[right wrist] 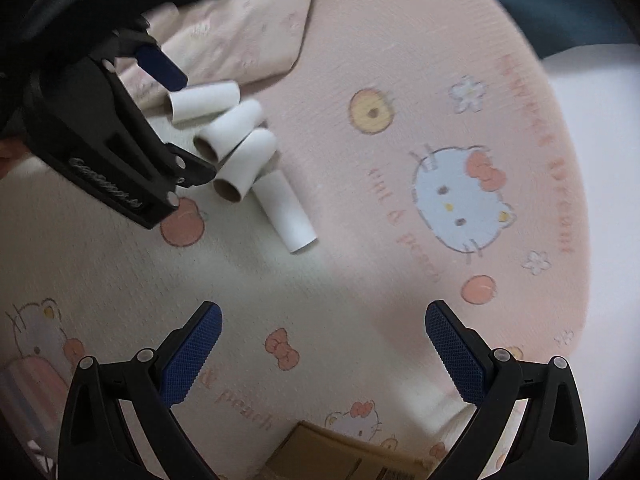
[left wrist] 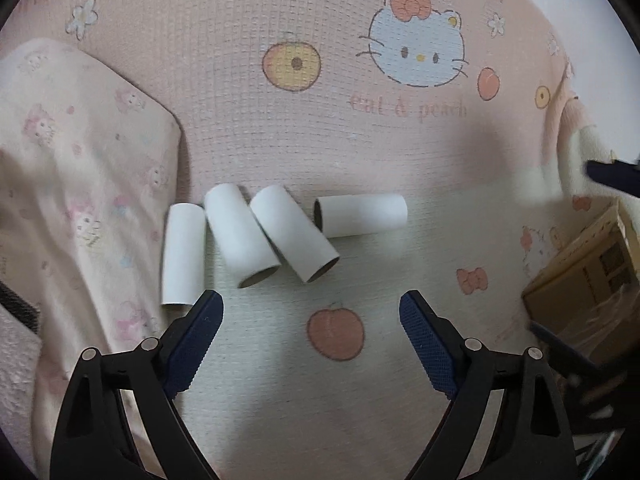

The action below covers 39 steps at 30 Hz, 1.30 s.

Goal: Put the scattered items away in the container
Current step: 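Move both tools toward the white cardboard tubes on the sheet, then close the left tool on one white tube while the right tool grasps another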

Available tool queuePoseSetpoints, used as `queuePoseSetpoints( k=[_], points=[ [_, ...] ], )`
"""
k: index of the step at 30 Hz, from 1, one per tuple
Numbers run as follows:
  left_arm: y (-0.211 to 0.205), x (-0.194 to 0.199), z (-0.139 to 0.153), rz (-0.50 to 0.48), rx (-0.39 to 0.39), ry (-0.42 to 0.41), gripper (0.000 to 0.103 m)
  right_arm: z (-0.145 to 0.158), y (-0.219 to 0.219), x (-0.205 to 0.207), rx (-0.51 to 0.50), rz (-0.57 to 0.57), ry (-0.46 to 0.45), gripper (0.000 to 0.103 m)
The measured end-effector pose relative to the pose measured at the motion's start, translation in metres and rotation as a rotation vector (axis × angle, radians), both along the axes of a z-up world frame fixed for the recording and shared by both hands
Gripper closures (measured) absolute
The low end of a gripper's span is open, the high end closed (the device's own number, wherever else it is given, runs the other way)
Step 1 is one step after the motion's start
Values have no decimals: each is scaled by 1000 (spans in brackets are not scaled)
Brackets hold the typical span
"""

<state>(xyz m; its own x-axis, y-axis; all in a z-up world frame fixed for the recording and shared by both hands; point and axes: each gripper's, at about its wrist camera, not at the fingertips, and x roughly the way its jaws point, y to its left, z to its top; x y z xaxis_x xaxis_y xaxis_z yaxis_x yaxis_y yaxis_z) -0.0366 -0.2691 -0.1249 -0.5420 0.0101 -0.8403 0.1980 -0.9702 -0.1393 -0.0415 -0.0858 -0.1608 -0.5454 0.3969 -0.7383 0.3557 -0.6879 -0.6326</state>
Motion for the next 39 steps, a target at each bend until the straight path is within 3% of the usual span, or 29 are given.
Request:
queuePoseSetpoints(
  k=[6, 9, 15, 19, 22, 27, 32, 34, 38, 39],
  points=[
    [0, -13, -11, 1, 3, -4, 11, -16, 22, -43, -48, -33, -55, 1],
    [-3, -22, -14, 4, 43, -5, 12, -23, 33, -66, -86, -51, -81, 1],
    [2, -42, -14, -16, -3, 16, 16, -21, 66, -112, -223, -211, -89, 1],
    [0, -59, -17, -46, -1, 7, 19, -6, 93, -134, -429, -337, -42, 1],
    [-9, -70, -23, -21, 15, -16, 27, -8, 110, -145, -589, -432, -35, 1],
    [-28, -86, -39, 39, 115, -51, 34, -30, 134, -150, -745, -612, -58, 1],
    [-43, -98, -59, 65, 247, -117, 35, -50, 158, -149, -976, -808, -84, 2],
    [-47, -99, -66, 92, 256, -137, 35, -60, 167, -146, -1067, -890, -89, 3],
    [-49, -93, -73, 113, 270, -137, 35, -74, 171, -138, -1147, -968, -74, 11],
    [-49, -91, -74, 112, 271, -129, 35, -74, 173, -135, -1157, -965, -64, 18]
  ],
)
